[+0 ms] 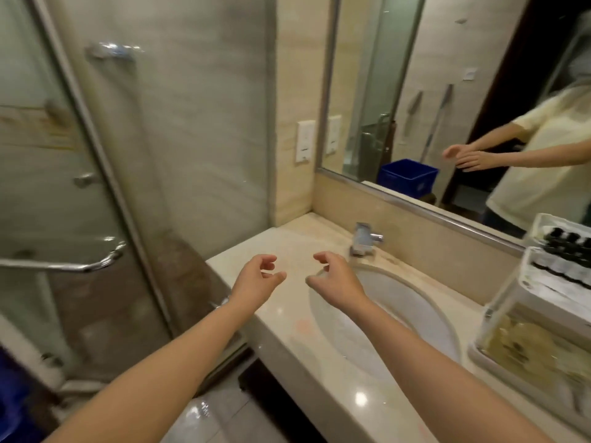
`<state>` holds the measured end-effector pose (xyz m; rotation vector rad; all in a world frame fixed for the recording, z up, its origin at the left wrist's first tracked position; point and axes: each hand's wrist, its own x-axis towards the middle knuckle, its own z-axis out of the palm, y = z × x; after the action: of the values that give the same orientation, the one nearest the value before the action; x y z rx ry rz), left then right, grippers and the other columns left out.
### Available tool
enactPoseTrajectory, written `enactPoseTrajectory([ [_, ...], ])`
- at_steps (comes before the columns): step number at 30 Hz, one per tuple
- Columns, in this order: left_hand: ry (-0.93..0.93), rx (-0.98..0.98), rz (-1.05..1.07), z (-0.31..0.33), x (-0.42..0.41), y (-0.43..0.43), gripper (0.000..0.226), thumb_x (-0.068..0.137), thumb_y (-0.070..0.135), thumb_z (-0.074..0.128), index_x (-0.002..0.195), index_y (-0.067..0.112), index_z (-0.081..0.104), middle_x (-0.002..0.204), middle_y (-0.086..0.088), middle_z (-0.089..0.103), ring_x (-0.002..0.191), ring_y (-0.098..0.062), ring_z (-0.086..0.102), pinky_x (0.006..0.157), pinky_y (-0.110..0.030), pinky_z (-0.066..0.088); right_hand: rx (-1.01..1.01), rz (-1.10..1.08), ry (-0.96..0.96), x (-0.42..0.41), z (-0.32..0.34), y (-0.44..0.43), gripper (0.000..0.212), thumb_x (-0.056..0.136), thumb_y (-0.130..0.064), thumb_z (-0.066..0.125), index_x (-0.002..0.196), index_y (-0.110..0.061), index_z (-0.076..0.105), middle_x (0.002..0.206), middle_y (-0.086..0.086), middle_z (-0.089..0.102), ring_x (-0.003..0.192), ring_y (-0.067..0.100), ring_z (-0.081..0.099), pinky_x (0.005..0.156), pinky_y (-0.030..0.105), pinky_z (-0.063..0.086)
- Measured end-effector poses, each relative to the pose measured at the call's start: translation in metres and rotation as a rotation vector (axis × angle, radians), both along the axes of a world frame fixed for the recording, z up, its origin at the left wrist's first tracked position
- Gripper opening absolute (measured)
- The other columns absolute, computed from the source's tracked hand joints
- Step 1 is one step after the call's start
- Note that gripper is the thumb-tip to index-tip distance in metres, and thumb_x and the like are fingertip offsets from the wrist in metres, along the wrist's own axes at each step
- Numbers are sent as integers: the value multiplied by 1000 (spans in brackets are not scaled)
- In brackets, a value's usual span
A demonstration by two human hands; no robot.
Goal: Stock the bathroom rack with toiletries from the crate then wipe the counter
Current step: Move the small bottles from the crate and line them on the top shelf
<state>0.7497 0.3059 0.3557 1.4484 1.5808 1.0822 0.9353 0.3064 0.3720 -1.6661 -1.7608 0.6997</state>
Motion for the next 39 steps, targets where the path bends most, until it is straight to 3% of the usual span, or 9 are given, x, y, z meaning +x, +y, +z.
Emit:
enactPoseTrajectory([
  [4,-19,-49,117,-14,-69,-35,36,83,23,74,114,24,58,104,6,60,84,-12,63,79,-30,54,-10,131,-7,-74,-12,-14,53,79,-30,67,130,-25,52,132,-6,49,115,10,52,87,25,43],
  [9,-10,-55,261,-27,-152,-78,35,81,20,75,113,21,60,96,9,59,67,-2,57,63,-13,43,-42,289,18,-164,-22,-35,54,78,-29,69,129,-21,54,129,-2,53,109,12,55,96,32,47],
  [15,-24,-87,476,-35,-239,-137,36,81,15,75,114,15,60,104,-1,61,76,-5,56,74,-18,44,-94,469,16,-261,-33,-62,53,79,-29,68,130,-23,54,129,-2,55,113,12,54,94,28,45],
  [18,-46,-115,560,-39,-277,-167,37,83,22,74,117,20,58,107,5,60,87,-3,57,71,-15,43,-107,587,-13,-305,-37,-72,51,81,-27,68,130,-22,54,130,-1,54,114,10,53,95,27,44],
  [22,-97,-156,690,-46,-317,-203,36,86,26,71,118,26,56,109,8,58,98,-7,58,86,-26,47,-131,720,-45,-361,-44,-83,49,82,-27,68,128,-22,54,128,0,53,112,11,54,97,30,45],
  [34,-140,-218,1044,-80,-427,-255,36,85,32,71,117,34,55,112,13,58,96,1,53,70,-14,41,-196,1117,-51,-530,-63,-88,54,82,-22,70,134,-21,52,134,-2,52,117,10,52,92,24,46],
  [39,-169,-243,1190,-97,-460,-251,36,85,29,72,117,31,56,113,10,59,105,-10,56,92,-31,47,-228,1255,-72,-585,-78,-74,54,83,-19,68,135,-20,51,133,0,53,117,11,52,96,25,46],
])
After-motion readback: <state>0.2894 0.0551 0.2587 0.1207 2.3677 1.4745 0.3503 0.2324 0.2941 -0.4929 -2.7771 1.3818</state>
